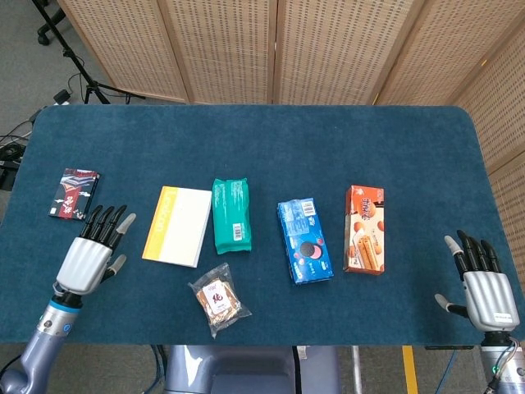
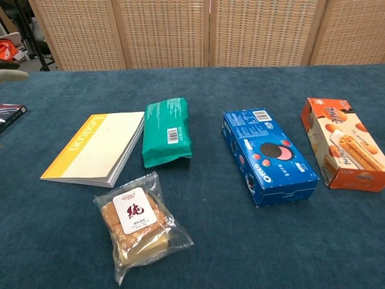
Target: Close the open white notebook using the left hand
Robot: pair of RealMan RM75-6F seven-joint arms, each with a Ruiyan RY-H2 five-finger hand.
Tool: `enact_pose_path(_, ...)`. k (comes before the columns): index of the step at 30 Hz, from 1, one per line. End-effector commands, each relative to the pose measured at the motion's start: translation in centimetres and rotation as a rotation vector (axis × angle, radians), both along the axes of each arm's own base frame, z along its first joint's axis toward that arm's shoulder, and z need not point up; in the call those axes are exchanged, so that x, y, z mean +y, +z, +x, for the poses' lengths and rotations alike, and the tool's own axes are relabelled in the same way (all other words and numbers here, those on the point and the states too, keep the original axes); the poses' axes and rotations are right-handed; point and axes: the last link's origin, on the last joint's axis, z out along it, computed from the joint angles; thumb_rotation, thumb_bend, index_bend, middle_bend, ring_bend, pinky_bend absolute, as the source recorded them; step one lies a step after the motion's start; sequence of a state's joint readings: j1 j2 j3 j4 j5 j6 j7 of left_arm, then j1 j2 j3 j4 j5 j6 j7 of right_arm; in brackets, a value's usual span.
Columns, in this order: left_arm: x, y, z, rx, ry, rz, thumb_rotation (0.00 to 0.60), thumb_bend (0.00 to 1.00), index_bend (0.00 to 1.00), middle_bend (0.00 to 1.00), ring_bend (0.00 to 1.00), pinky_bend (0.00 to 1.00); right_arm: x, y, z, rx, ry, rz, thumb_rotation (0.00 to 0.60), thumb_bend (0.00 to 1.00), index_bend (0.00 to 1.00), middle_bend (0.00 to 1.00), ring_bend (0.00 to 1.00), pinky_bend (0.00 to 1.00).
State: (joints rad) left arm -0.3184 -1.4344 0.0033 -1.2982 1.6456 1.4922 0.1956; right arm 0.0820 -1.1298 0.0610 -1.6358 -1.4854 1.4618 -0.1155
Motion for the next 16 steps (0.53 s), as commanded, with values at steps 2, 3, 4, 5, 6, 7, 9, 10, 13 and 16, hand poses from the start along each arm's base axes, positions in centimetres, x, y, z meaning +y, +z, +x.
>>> enact_pose_path(2, -2.1, 1.0, -2.0, 0.038, 0.141, -0.058, 0.6, 0.26, 0.0, 0.0, 0.0, 0.0, 0.0, -0.1, 0.0, 0.002, -0.001, 0.003, 0.6, 0.09, 0.05, 0.0, 0.0, 0.0)
enact_pose_path(3, -2.4, 1.3, -2.3, 0.041, 0.167, -0.062, 0.6, 0.26, 0.0, 0.0, 0.0, 0.0, 0.0, -0.1, 0.0, 0.003, -0.002, 0.005, 0.6, 0.09, 0.05, 0.0, 0.0, 0.0)
enact_pose_path(4, -2.6, 1.5, -2.5, 0.044, 0.182, -0.062, 0.6, 0.26, 0.0, 0.0, 0.0, 0.0, 0.0, -0.2, 0.0, 0.004, -0.003, 0.006, 0.6, 0.09, 0.05, 0.0, 0.0, 0.0)
enact_pose_path(5, -2.9, 1.8, -2.7, 0.047, 0.201, -0.061, 0.6, 0.26, 0.0, 0.0, 0.0, 0.0, 0.0, -0.2, 0.0, 0.004, -0.004, 0.009, 0.6, 0.09, 0.05, 0.0, 0.0, 0.0)
enact_pose_path(6, -3.3, 2.1, -3.0, 0.048, 0.226, -0.055, 0.6, 0.26, 0.0, 0.0, 0.0, 0.0, 0.0, -0.3, -0.1, 0.005, -0.005, 0.011, 0.6, 0.09, 0.05, 0.0, 0.0, 0.0)
enact_pose_path(7, -3.5, 2.3, -3.1, 0.047, 0.237, -0.052, 0.6, 0.26, 0.0, 0.0, 0.0, 0.0, -0.1, -0.3, -0.1, 0.006, -0.006, 0.013, 0.6, 0.09, 0.05, 0.0, 0.0, 0.0)
enact_pose_path(9, -4.1, 2.6, -3.3, 0.039, 0.259, -0.046, 0.6, 0.26, 0.0, 0.0, 0.0, 0.0, -0.1, -0.4, -0.1, 0.007, -0.007, 0.015, 0.6, 0.09, 0.05, 0.0, 0.0, 0.0)
enact_pose_path(10, -4.4, 2.8, -3.3, 0.029, 0.264, -0.038, 0.6, 0.26, 0.0, 0.0, 0.0, 0.0, -0.1, -0.4, -0.1, 0.006, -0.008, 0.017, 0.6, 0.09, 0.05, 0.0, 0.0, 0.0)
enact_pose_path(13, -4.7, 3.7, -3.3, 0.014, 0.258, -0.005, 0.6, 0.26, 0.0, 0.0, 0.0, 0.0, -0.2, -0.6, 0.0, 0.004, -0.008, 0.026, 0.6, 0.09, 0.05, 0.0, 0.0, 0.0)
enact_pose_path(16, -4.8, 3.9, -3.3, 0.006, 0.254, -0.001, 0.6, 0.26, 0.0, 0.0, 0.0, 0.0, -0.1, -0.7, 0.0, 0.005, -0.008, 0.031, 0.6, 0.09, 0.05, 0.0, 0.0, 0.0)
